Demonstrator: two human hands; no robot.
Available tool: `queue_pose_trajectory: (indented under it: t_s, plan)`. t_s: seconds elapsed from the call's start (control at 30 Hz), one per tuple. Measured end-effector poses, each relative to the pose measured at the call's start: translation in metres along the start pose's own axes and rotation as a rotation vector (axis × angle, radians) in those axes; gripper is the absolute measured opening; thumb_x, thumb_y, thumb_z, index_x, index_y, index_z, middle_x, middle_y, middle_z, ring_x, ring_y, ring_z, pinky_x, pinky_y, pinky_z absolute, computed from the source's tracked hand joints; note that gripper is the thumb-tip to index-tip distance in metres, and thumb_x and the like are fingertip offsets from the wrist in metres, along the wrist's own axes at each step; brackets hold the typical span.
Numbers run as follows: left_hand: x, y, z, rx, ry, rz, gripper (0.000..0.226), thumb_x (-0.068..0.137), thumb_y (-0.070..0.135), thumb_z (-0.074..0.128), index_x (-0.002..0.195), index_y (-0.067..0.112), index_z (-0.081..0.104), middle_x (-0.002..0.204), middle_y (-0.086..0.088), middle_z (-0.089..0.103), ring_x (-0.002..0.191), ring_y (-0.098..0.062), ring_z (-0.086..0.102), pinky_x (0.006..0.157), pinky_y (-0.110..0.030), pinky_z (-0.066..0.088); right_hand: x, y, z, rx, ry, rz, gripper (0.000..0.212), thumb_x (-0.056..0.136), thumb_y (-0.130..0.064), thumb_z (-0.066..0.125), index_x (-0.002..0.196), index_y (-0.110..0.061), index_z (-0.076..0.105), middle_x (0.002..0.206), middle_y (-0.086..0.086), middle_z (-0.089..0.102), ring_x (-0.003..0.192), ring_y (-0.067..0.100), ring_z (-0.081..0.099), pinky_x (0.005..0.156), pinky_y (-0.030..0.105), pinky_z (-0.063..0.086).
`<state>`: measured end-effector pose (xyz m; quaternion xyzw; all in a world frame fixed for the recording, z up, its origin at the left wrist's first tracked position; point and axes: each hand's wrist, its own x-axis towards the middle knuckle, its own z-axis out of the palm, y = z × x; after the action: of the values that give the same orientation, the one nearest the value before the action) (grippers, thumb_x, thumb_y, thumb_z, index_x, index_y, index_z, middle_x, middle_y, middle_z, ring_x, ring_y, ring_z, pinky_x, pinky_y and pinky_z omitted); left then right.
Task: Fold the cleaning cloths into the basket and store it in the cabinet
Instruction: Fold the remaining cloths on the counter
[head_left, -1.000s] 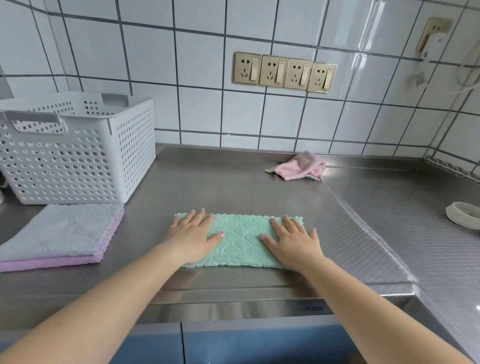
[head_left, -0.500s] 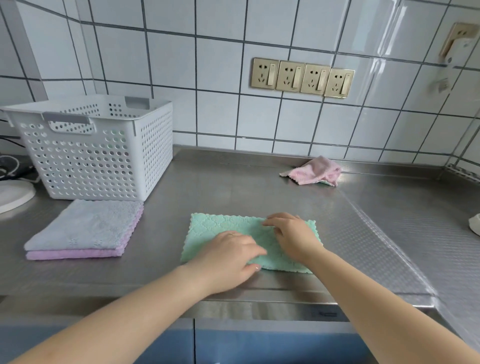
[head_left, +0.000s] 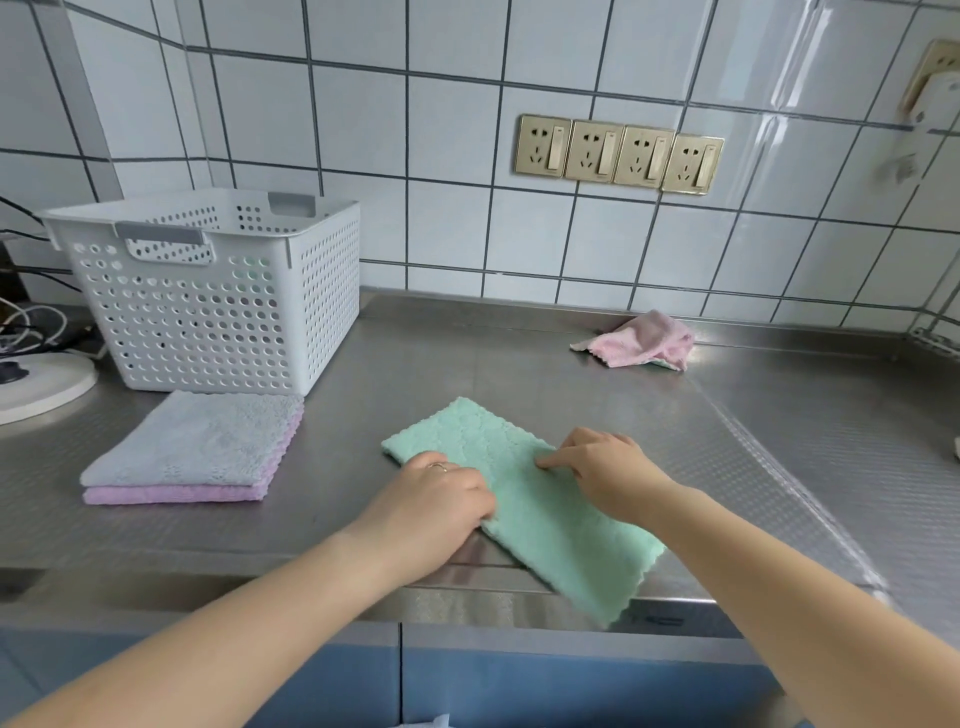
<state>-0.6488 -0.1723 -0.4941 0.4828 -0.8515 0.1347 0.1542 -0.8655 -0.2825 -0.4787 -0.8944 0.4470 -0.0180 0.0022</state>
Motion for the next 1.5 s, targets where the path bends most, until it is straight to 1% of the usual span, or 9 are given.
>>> queue_pose_trajectory:
  t_s: [0.3, 0.43, 0.53, 0.73, 0.97, 1.17, 1.27, 1.33, 1.5]
  plan:
    - [-0.014, -0.034, -0.004, -0.048, -0.064, -0.007, 0.020, 0.069, 0.016, 0.075, 0.083, 0.029, 0.067, 0.083, 0.014, 0.066, 0.076, -0.013, 0.065, 0.082, -0.028, 0.051, -0.056, -0.010, 0.007, 0.120, 0.066, -0.066, 0.041, 0.096, -0.011, 0.042, 0.127, -0.032, 0.058, 0.110, -0.004, 0.053, 0.104, 0.020, 0.054, 0.084, 0.025, 0.039]
    - [-0.017, -0.037, -0.013, -0.139, -0.170, -0.042, 0.025, 0.088, 0.029, 0.047, 0.104, 0.029, 0.066, 0.111, 0.012, 0.062, 0.106, -0.011, 0.057, 0.099, -0.036, 0.043, -0.075, -0.008, 0.003, 0.104, 0.124, -0.142, 0.037, 0.091, -0.011, 0.052, 0.122, -0.030, 0.063, 0.113, -0.003, 0.053, 0.108, 0.018, 0.053, 0.087, 0.019, 0.038]
    - [-0.027, -0.033, -0.021, -0.216, -0.367, -0.027, 0.067, 0.077, 0.045, 0.018, 0.139, 0.034, 0.040, 0.152, 0.019, 0.022, 0.140, 0.004, 0.014, 0.117, -0.021, 0.003, -0.091, 0.001, -0.002, 0.130, 0.108, -0.240, 0.045, 0.088, -0.021, 0.048, 0.131, -0.033, 0.053, 0.144, -0.004, 0.040, 0.131, 0.011, 0.038, 0.107, 0.022, 0.027]
    - [-0.048, -0.015, -0.026, -0.061, -0.597, 0.094, 0.078, 0.089, 0.046, 0.044, 0.147, 0.041, -0.007, 0.147, 0.022, -0.028, 0.135, 0.006, -0.029, 0.111, -0.024, -0.022, -0.114, 0.008, 0.004, -0.089, -0.190, -0.324, 0.087, 0.073, -0.050, 0.044, 0.146, -0.045, -0.004, 0.156, -0.019, -0.007, 0.142, -0.004, -0.012, 0.117, 0.032, -0.007]
    - [-0.058, -0.020, -0.010, -0.038, -0.311, 0.147, 0.070, 0.081, 0.034, 0.049, 0.145, 0.040, 0.019, 0.154, 0.014, 0.020, 0.141, 0.002, 0.010, 0.116, -0.039, 0.002, -0.118, -0.002, 0.032, -0.042, 0.320, -0.419, 0.060, 0.071, -0.031, 0.049, 0.131, -0.027, 0.049, 0.126, -0.006, 0.057, 0.127, 0.009, 0.045, 0.109, 0.051, 0.027]
    - [-0.054, -0.015, -0.004, -0.213, -0.086, 0.077, 0.059, 0.076, 0.031, 0.045, 0.135, 0.036, 0.041, 0.127, 0.015, 0.058, 0.122, 0.002, 0.045, 0.113, -0.040, 0.027, -0.113, -0.011, 0.039, 0.262, 0.395, -0.279, 0.054, 0.068, 0.003, 0.056, 0.111, -0.028, 0.061, 0.106, -0.011, 0.065, 0.108, 0.001, 0.058, 0.115, 0.036, 0.028]
    - [-0.046, -0.010, -0.010, -0.528, -0.095, -0.181, 0.063, 0.079, 0.047, 0.031, 0.142, 0.045, 0.027, 0.118, 0.011, 0.065, 0.114, -0.003, 0.053, 0.103, -0.025, 0.036, -0.109, -0.026, 0.022, 0.610, 0.394, -0.032, 0.022, 0.081, -0.009, 0.055, 0.089, -0.027, 0.065, 0.077, -0.008, 0.067, 0.070, 0.010, 0.061, 0.078, 0.029, 0.051]
    - [-0.039, -0.009, -0.010, -0.594, -0.067, -0.306, 0.056, 0.088, 0.054, 0.040, 0.140, 0.053, 0.020, 0.098, 0.000, 0.069, 0.092, -0.016, 0.062, 0.083, -0.028, 0.045, -0.099, -0.037, 0.012, 0.752, 0.434, 0.091, 0.022, 0.091, -0.019, 0.057, 0.070, -0.020, 0.056, 0.057, -0.008, 0.052, 0.051, 0.006, 0.044, 0.052, 0.021, 0.039]
    - [-0.010, -0.013, -0.001, -0.759, 0.148, -0.508, 0.064, 0.094, 0.030, 0.051, 0.147, 0.038, 0.014, 0.083, -0.005, 0.065, 0.073, -0.022, 0.063, 0.074, -0.034, 0.051, -0.044, -0.040, -0.002, 0.983, 0.396, 0.379, 0.040, 0.091, -0.035, 0.056, 0.074, -0.001, 0.047, 0.065, 0.002, 0.041, 0.060, 0.014, 0.036, 0.057, 0.030, 0.025]
